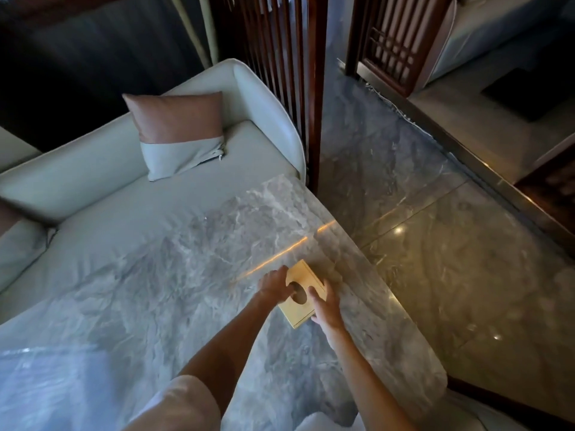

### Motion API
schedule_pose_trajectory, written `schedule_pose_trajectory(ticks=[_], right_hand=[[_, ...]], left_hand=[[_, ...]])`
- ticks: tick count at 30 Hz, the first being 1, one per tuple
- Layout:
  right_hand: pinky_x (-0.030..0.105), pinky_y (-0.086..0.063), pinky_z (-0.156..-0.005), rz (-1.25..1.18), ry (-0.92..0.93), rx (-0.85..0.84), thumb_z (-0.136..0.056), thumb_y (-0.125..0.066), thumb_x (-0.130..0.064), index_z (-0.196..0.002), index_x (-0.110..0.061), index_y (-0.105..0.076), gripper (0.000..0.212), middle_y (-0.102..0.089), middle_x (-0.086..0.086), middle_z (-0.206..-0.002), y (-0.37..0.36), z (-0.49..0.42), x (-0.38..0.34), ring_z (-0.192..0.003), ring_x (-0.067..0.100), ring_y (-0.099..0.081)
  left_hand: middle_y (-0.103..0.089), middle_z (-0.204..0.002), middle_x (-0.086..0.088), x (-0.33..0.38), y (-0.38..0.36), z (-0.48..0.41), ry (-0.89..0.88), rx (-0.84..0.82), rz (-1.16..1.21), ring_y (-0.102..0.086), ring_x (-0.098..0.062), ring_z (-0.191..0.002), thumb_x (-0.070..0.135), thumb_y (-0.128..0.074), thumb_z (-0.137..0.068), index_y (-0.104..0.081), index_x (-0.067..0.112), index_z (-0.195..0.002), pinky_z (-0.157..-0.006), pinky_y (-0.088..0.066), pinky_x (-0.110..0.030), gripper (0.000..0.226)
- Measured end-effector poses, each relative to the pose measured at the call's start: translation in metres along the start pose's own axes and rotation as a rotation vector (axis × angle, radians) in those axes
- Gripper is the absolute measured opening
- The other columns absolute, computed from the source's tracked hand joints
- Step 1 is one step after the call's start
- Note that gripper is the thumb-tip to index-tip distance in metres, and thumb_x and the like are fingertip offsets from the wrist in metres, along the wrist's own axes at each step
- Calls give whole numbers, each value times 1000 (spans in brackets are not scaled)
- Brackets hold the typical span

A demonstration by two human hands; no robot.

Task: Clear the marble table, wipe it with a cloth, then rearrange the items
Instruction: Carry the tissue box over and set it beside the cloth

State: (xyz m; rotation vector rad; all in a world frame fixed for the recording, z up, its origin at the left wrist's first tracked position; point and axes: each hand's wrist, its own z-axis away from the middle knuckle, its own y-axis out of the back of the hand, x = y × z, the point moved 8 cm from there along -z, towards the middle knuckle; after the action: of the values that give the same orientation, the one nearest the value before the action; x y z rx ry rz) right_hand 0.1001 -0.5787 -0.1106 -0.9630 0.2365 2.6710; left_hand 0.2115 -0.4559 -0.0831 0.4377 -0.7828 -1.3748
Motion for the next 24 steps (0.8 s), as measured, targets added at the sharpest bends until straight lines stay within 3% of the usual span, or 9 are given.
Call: schedule_pose_trajectory(ticks=[2,4,7,10,13,15,17,20,24], right_hand=[[54,-37,-111,-195,-38,-52,-95,-58,-37,-154,-30,-14,74,-20,5,-161,-3,16,-5,-143,33,-32],[50,-35,-113,-249,-60,-122,-93,-61,-39,-154,-29,-13,79,-27,5,-159,-13,34,-5,-141,29,-36],[44,-35,-107,-17,-48,-325,-66,-67,-71,-150,-38,-20,102,-42,-7,-147,-50,71,2,-122,12,-50],[46,-42,-101,102,-11,-504,-77,-72,-59,-146,-49,-21,86,-47,-18,-138,-100,110,22,-121,8,-50],[17,-51,-79,142,115,-568,-75,-71,-41,-142,-39,-38,74,-61,-12,-127,-148,154,31,-104,-6,-61],[11,-51,-78,171,185,-625,-76,-69,-33,-139,-33,-42,69,-63,-10,-123,-179,188,39,-94,-14,-62],[10,-51,-77,242,197,-703,-76,-71,-31,-138,-32,-46,67,-66,-15,-113,-207,217,56,-88,-11,-63],[23,-54,-81,415,146,-760,-70,-77,-43,-135,-41,-52,70,-71,-17,-105,-236,248,77,-94,1,-66],[32,-43,-83,665,91,-859,-66,-68,-50,-117,-49,-64,51,-74,-14,-101,-269,290,91,-99,9,-63]], left_hand=[[-63,-121,-9,-16,4,13,72,40,82,-61,-30,-109,43,-63,-78,-51,19,-124,-91,-51,-40,53],[-59,-126,-13,-40,3,35,159,90,262,-57,-32,-115,39,-66,-79,-51,12,-127,-93,-47,-38,57],[-61,-123,-17,-94,-8,85,315,140,616,-59,-33,-112,41,-66,-72,-53,8,-124,-95,-50,-41,62],[-64,-108,-12,-152,-16,147,421,245,806,-63,-33,-100,51,-60,-64,-54,13,-115,-86,-55,-46,64],[-62,-106,-11,-216,-34,207,517,341,949,-63,-33,-101,55,-60,-67,-49,16,-110,-84,-54,-40,60],[-65,-107,-17,-255,-48,245,560,387,1063,-64,-32,-94,56,-56,-64,-45,21,-98,-73,-50,-35,50],[-64,-103,-16,-284,-57,284,573,407,1179,-62,-28,-84,50,-60,-66,-40,21,-93,-66,-44,-33,45],[-60,-95,-9,-317,-58,349,468,461,1416,-58,-18,-72,31,-75,-75,-37,21,-116,-59,-49,-31,56],[-65,-116,8,-371,-72,423,287,325,1527,-60,-16,-111,52,-68,-69,-46,43,-126,-91,-54,-47,62]])
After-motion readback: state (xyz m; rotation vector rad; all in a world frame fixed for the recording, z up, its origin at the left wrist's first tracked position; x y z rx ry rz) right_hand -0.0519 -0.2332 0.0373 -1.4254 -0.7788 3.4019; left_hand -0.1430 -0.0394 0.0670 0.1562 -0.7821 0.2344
